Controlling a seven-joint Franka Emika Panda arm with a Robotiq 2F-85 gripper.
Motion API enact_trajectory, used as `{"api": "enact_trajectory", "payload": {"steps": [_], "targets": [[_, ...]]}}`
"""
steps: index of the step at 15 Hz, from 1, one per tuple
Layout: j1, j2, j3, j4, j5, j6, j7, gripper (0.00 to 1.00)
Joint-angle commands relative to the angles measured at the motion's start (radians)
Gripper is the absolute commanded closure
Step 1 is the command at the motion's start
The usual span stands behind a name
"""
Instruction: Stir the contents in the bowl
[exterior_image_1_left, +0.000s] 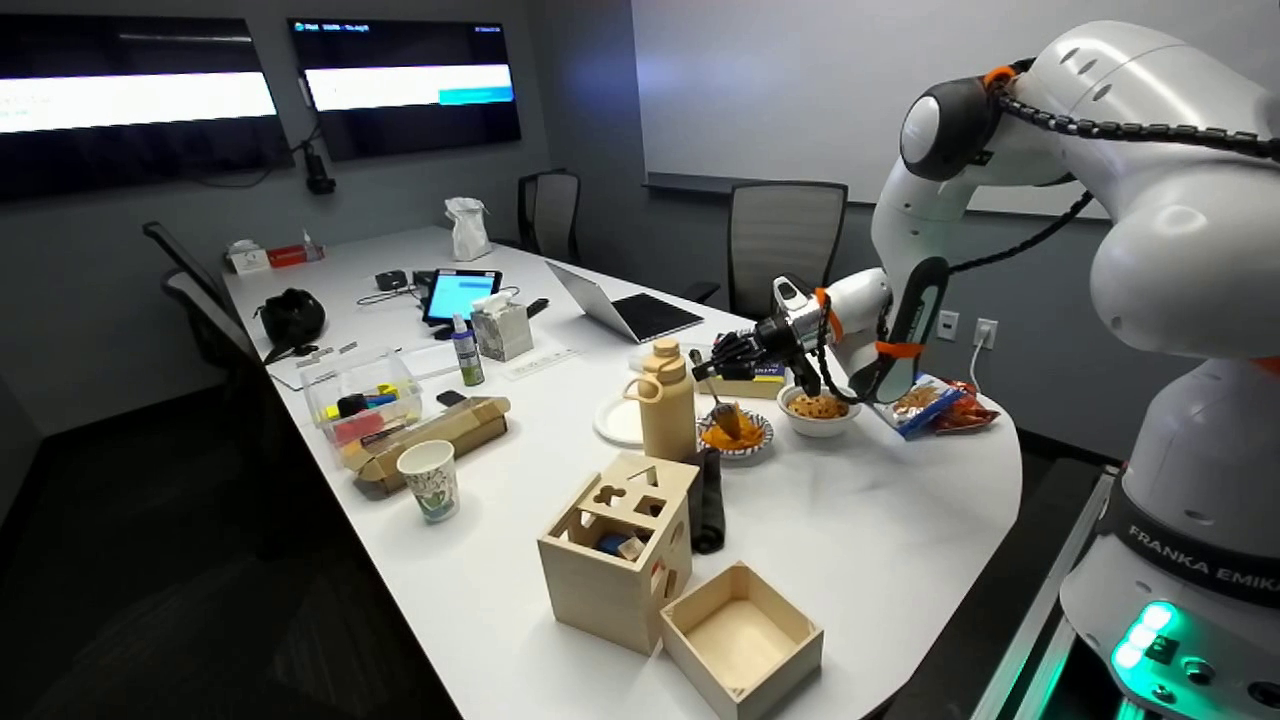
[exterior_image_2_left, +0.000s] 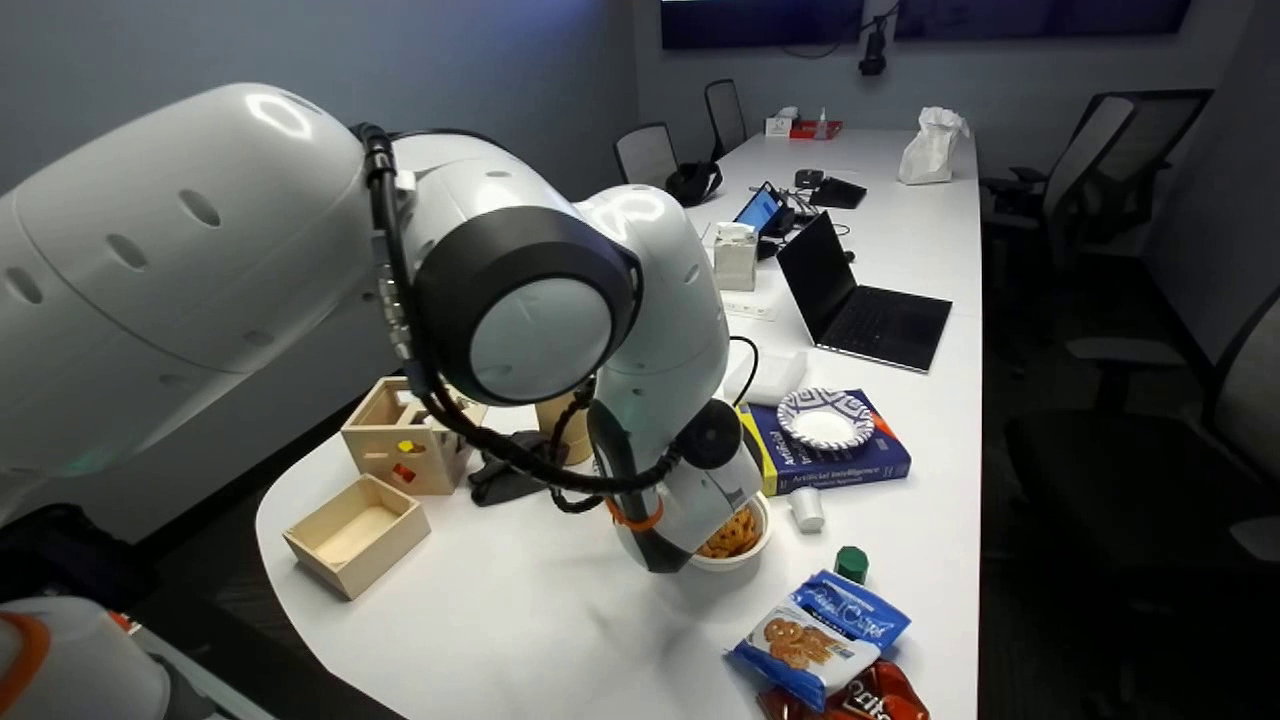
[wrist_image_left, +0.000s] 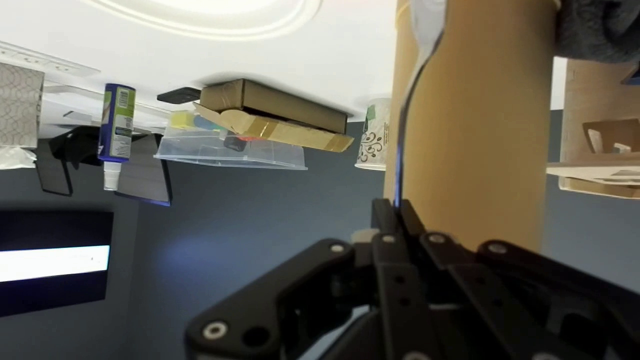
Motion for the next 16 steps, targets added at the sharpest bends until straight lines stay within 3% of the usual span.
{"api": "enact_trajectory", "payload": {"steps": [1,4,5,6,7,9,10,13,15,16], "targets": [[-0.019,-0.024,0.031,-0.025,-0.008,0.019,-0.019,0.99],[-0.019,-0.032,0.03,-0.028,0.024,-0.003,-0.027,0.99],[0.068,-0.046,-0.071,-0.029,0.113,0.053,-0.039,0.99],[-0.008,-0.031,0.01,-0.019,0.061,-0.009,-0.021,0.99],[0.089,-0.046,-0.102,-0.025,0.155,0.046,-0.031,0.99],[0.08,-0.039,-0.101,-0.019,0.16,0.015,-0.008,0.99],[0.112,-0.041,-0.139,-0.018,0.181,0.024,0.0,0.99],[0.14,-0.055,-0.179,-0.032,0.167,0.024,0.025,0.99],[0.104,-0.062,-0.139,-0.035,0.09,0.002,0.039,0.99],[0.123,-0.066,-0.158,-0.036,0.083,0.02,0.038,0.99]]}}
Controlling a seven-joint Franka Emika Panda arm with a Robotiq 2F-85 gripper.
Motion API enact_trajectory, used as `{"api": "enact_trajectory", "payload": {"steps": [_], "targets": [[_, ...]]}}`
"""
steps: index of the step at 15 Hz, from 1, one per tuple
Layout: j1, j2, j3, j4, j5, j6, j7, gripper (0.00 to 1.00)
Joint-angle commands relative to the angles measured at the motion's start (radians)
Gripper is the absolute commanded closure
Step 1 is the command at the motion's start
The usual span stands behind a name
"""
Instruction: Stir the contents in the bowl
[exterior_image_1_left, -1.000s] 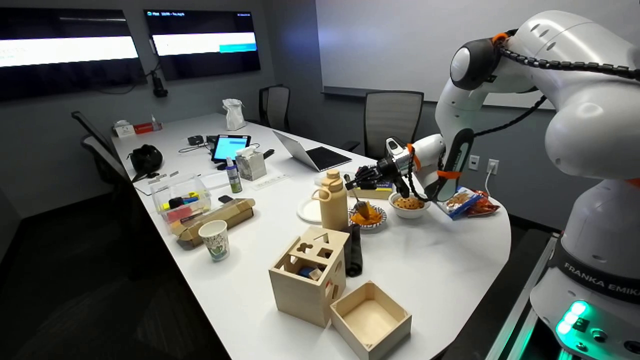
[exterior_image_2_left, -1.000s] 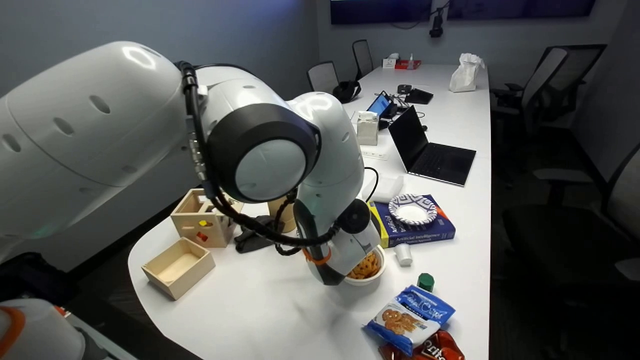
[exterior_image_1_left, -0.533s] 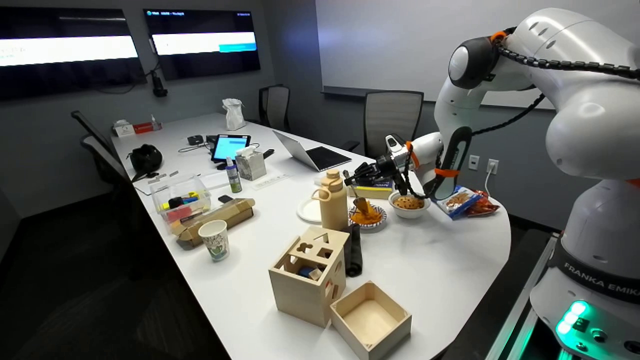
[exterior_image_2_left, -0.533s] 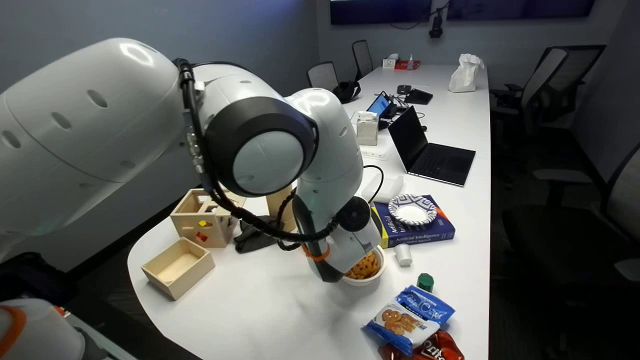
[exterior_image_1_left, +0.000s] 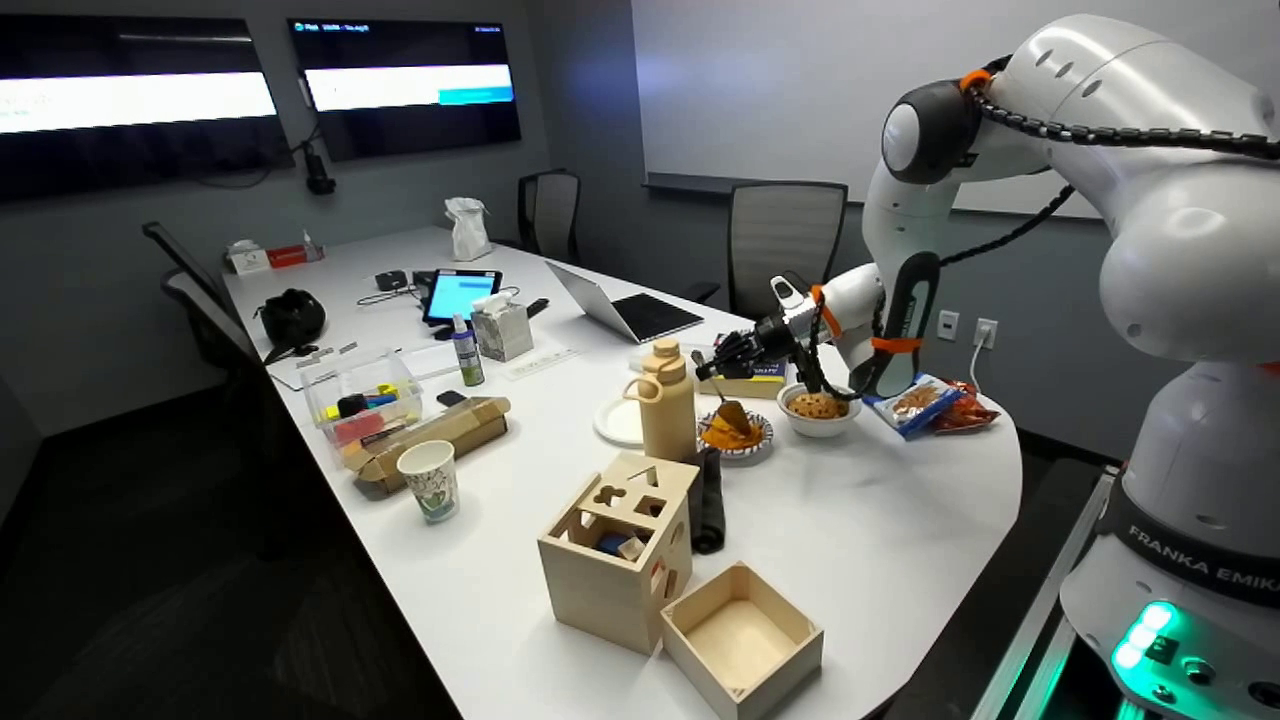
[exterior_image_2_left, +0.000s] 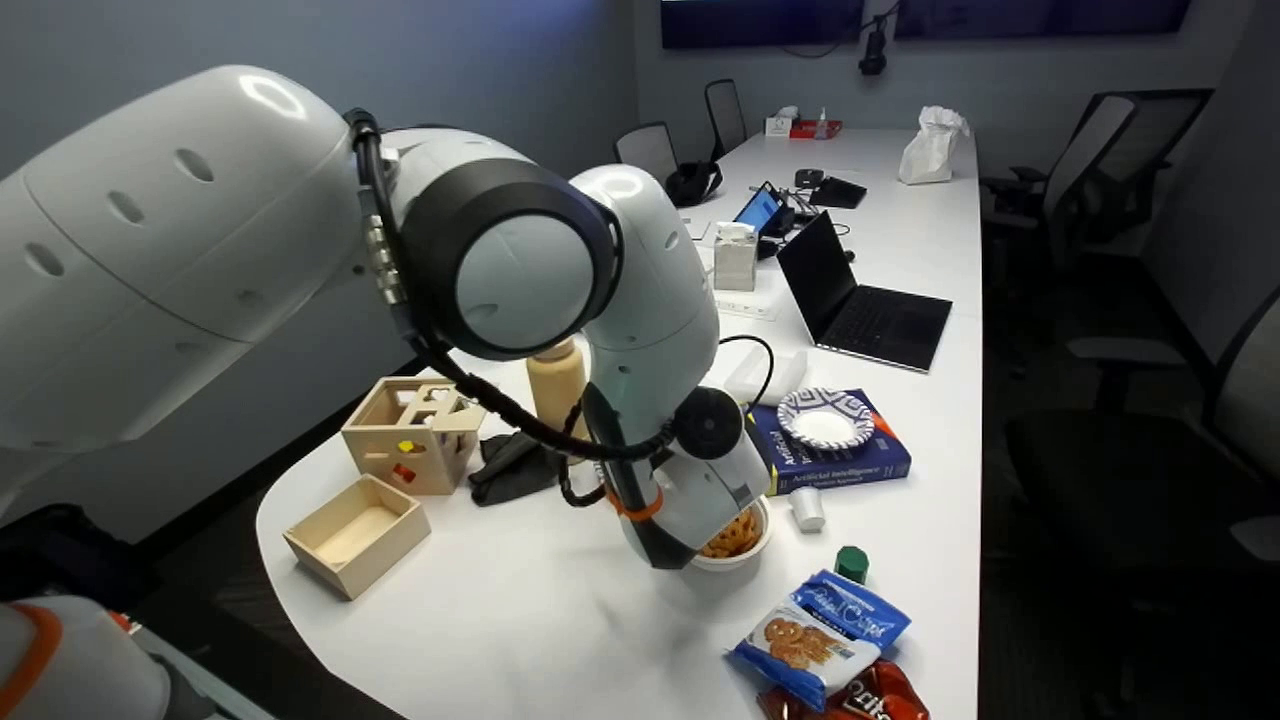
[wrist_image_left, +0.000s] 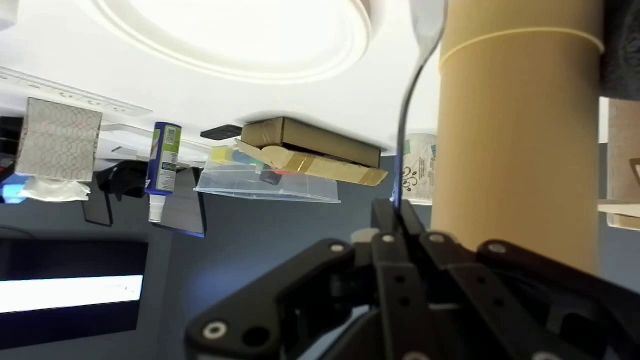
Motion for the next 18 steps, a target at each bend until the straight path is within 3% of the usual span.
{"api": "enact_trajectory", "payload": {"steps": [1,5,11,18], "targets": [[0.012,-0.042,-0.01,-0.039,-0.07,0.025,0.026,0.99],[-0.005,-0.045,0.021,-0.059,-0.074,0.019,-0.022,0.99],[0.098,-0.067,-0.086,-0.112,0.119,0.01,-0.066,0.99],[0.168,-0.069,-0.126,-0.114,0.283,-0.017,-0.089,0.99]]}}
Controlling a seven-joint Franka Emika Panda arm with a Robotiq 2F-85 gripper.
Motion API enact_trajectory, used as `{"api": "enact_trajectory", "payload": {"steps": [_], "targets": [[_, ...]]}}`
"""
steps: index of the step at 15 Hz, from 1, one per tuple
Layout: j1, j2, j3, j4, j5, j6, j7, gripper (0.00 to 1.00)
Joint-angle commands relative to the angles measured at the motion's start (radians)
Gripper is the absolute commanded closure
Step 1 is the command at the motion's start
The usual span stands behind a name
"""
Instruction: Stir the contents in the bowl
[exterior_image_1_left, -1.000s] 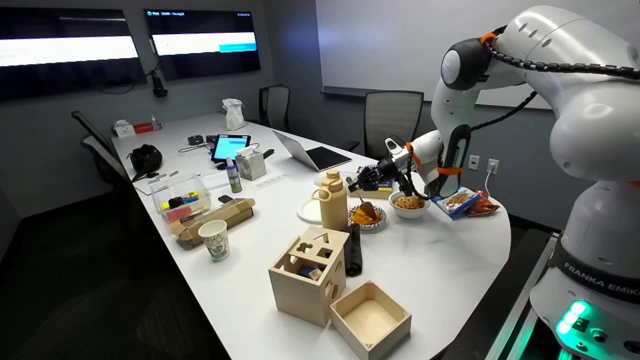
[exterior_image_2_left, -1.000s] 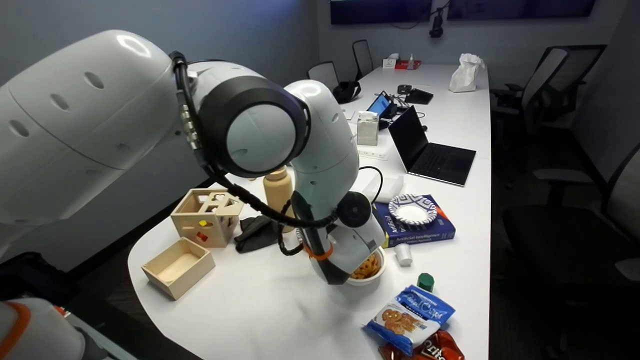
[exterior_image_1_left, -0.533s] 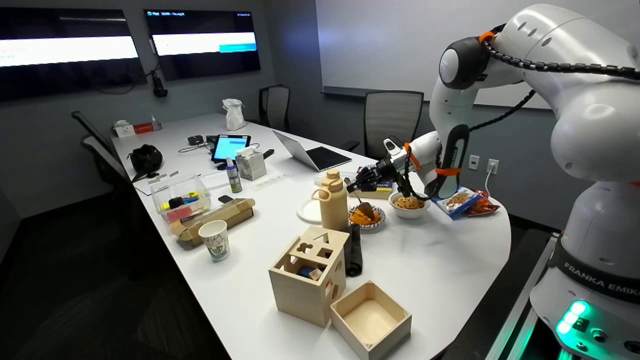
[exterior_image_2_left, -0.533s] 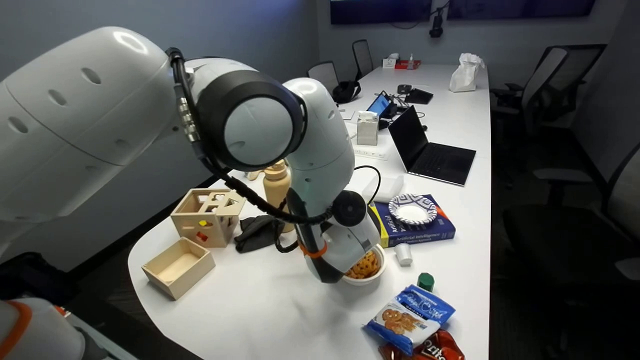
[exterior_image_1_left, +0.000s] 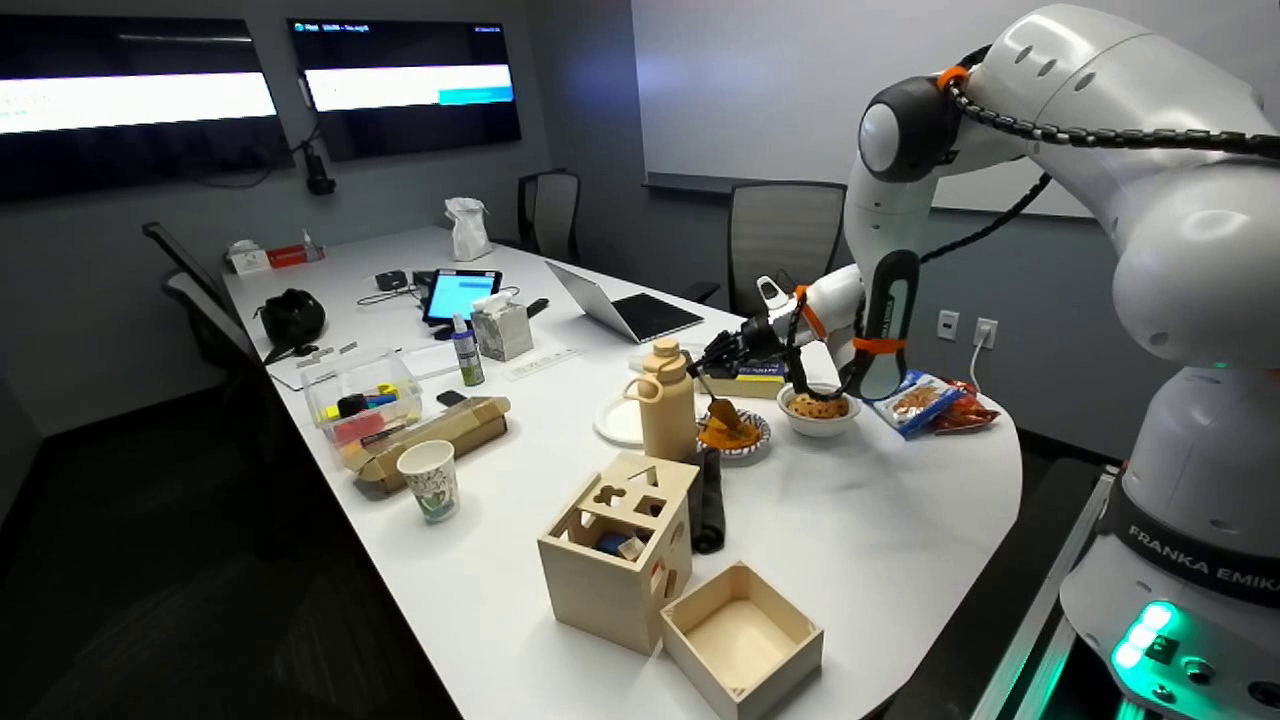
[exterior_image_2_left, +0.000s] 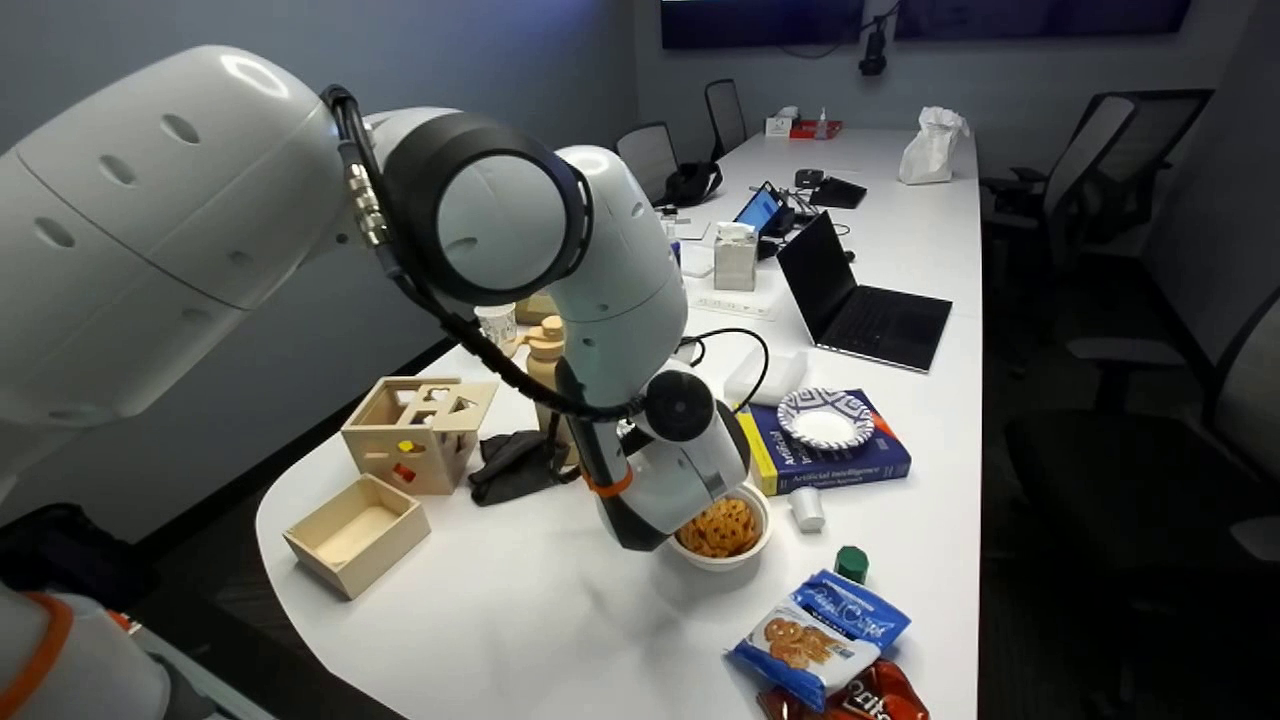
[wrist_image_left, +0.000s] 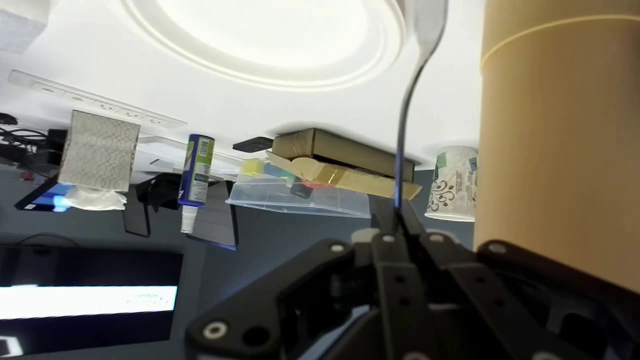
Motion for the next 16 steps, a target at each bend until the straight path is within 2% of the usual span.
{"api": "enact_trajectory", "payload": {"steps": [1,7,16], "targets": [[0.039,-0.034,-0.029,-0.044,0.094,-0.009,-0.043,0.99],[0.061,-0.05,-0.064,-0.07,0.17,-0.04,-0.045,0.99],[0.057,-0.102,-0.096,-0.162,0.25,-0.048,-0.086,0.99]]}}
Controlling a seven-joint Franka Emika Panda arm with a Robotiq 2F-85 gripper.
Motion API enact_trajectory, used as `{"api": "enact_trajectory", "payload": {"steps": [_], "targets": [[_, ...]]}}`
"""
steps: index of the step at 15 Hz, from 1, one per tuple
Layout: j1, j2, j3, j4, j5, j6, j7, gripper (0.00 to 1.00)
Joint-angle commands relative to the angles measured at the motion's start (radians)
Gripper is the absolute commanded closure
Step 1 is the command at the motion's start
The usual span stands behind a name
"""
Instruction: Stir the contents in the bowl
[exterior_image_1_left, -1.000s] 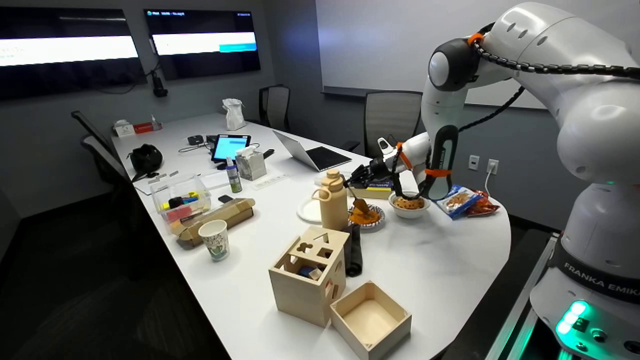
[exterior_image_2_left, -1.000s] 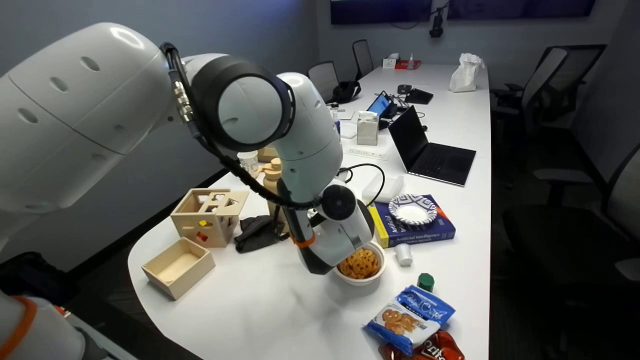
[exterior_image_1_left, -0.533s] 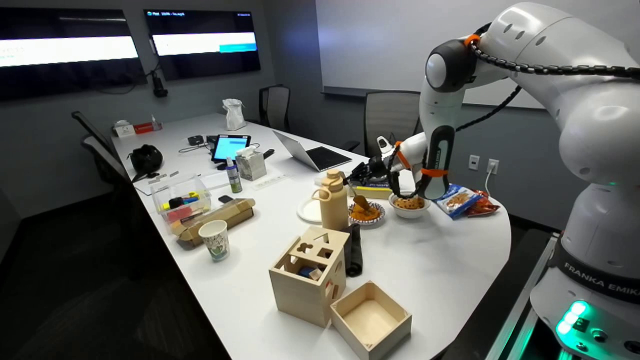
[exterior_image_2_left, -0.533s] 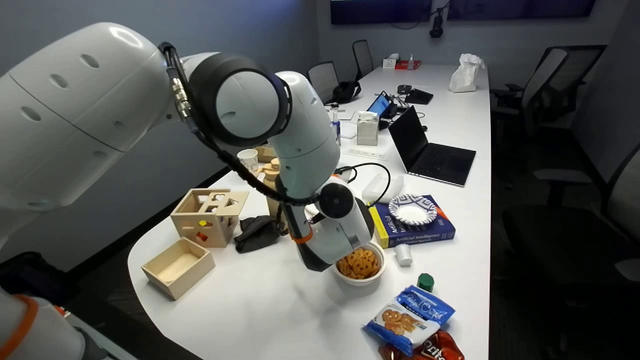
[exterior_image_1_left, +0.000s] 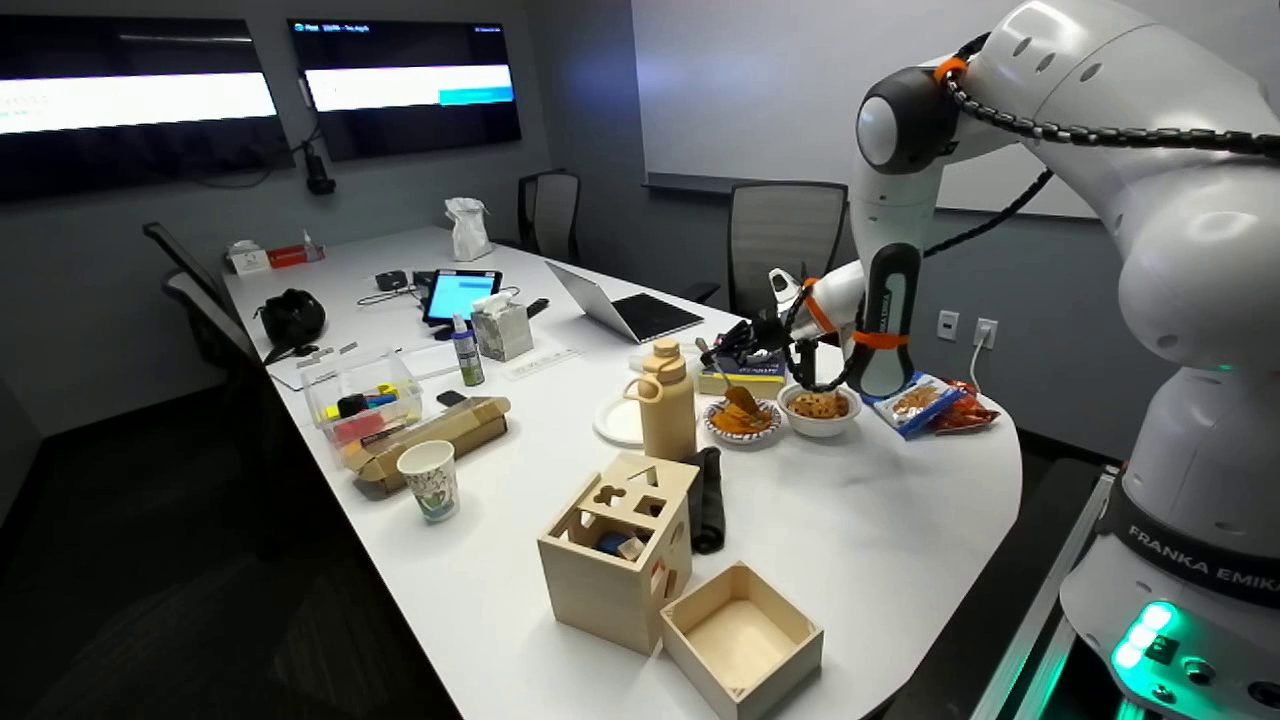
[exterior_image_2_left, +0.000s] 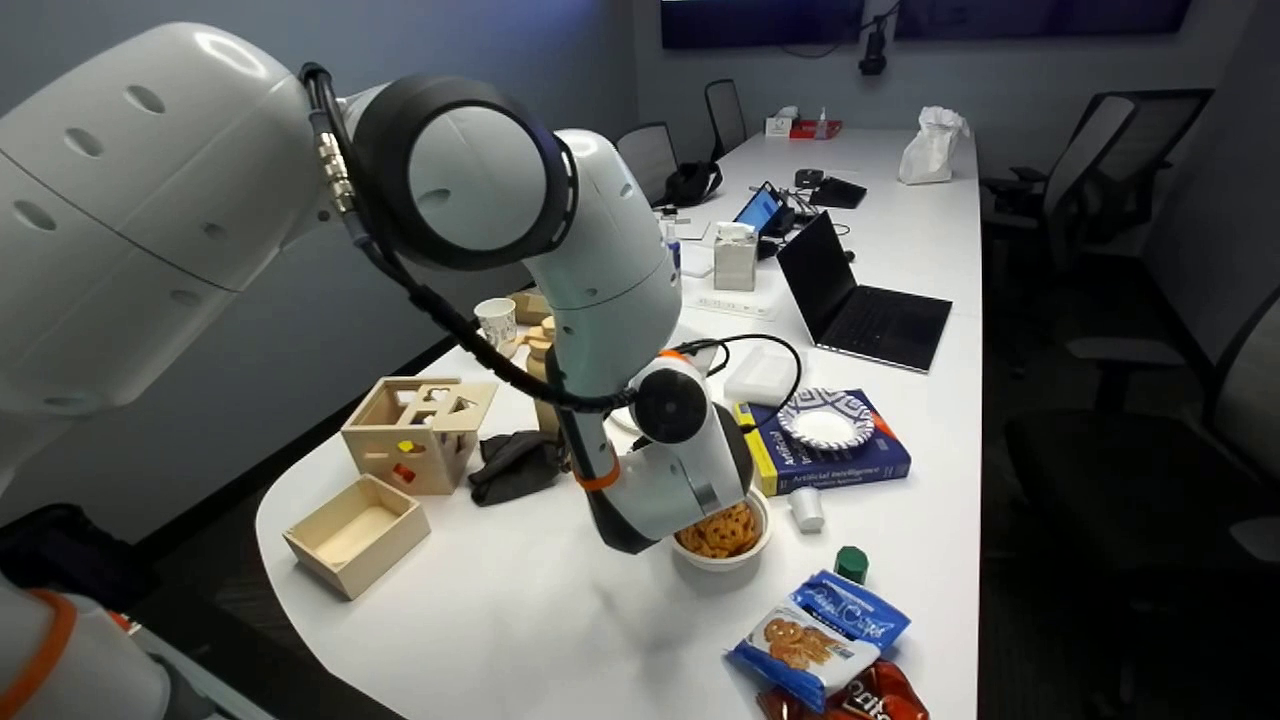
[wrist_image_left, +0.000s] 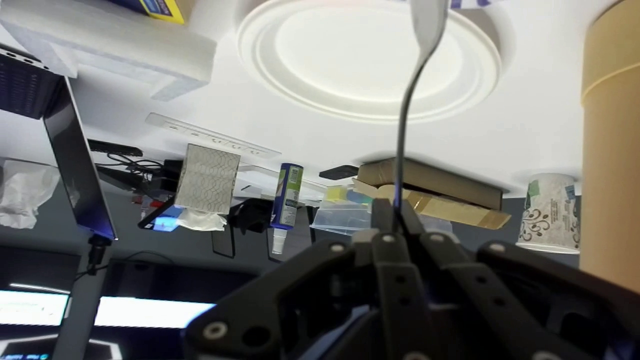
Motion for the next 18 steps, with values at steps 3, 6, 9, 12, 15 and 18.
{"api": "enact_trajectory", "payload": {"steps": [3,6,9,12,15,18], "targets": [[0.02,-0.084,-0.007,-0.092,-0.013,-0.002,-0.018,0.99],[0.038,-0.153,-0.018,-0.158,-0.027,-0.009,-0.034,0.99],[0.056,-0.236,-0.029,-0.244,-0.014,-0.029,-0.066,0.99],[0.084,-0.331,-0.047,-0.354,0.06,-0.098,-0.142,0.99],[0.108,-0.417,-0.065,-0.451,0.139,-0.21,-0.209,0.99],[0.126,-0.44,-0.064,-0.488,0.254,-0.307,-0.293,0.99]]}}
